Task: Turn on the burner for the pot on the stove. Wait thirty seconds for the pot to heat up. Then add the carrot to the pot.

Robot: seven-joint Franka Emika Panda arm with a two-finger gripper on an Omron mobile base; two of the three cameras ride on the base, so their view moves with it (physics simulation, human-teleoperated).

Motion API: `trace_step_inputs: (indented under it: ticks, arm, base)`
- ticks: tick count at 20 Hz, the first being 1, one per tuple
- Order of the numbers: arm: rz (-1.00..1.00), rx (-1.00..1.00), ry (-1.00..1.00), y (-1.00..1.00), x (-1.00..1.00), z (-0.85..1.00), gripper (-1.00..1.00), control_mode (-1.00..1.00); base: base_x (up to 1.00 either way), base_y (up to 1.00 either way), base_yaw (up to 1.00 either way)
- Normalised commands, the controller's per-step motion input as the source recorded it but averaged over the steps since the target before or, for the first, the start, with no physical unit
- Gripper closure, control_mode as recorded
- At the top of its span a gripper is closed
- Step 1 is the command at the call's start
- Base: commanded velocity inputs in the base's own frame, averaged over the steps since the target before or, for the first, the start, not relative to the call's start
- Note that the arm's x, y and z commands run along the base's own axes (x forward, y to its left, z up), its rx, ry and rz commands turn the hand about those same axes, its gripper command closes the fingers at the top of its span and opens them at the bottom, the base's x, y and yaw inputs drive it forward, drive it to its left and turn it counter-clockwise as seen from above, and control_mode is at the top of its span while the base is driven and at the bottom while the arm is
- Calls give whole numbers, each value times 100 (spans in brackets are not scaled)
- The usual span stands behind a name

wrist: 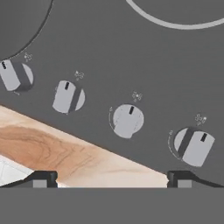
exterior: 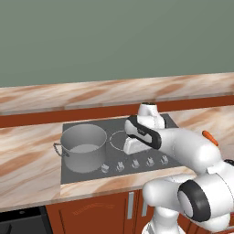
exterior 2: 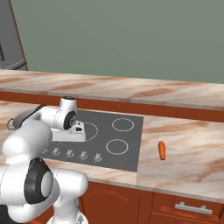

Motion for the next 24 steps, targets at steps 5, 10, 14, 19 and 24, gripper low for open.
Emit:
trace_step_inputs:
  ticks: [5,10,14,19,24]
  arm:
    - [-24,-1,5,-33,-11,23,-100,-100]
    - [-14,-4,0,-23,-19,7,-100,-100]
    - [-4,-6,-4,-24,-6,4,-100,-100]
    - [0,-10,-3,-15,-1,0,-100,-100]
    - [-4,-7,-1,-21,-2,4,-100,-100]
  base:
    - [0,0,0]
    - [0,0,0]
    - [0,0,0]
    - [0,0,0]
    - [0,0,0]
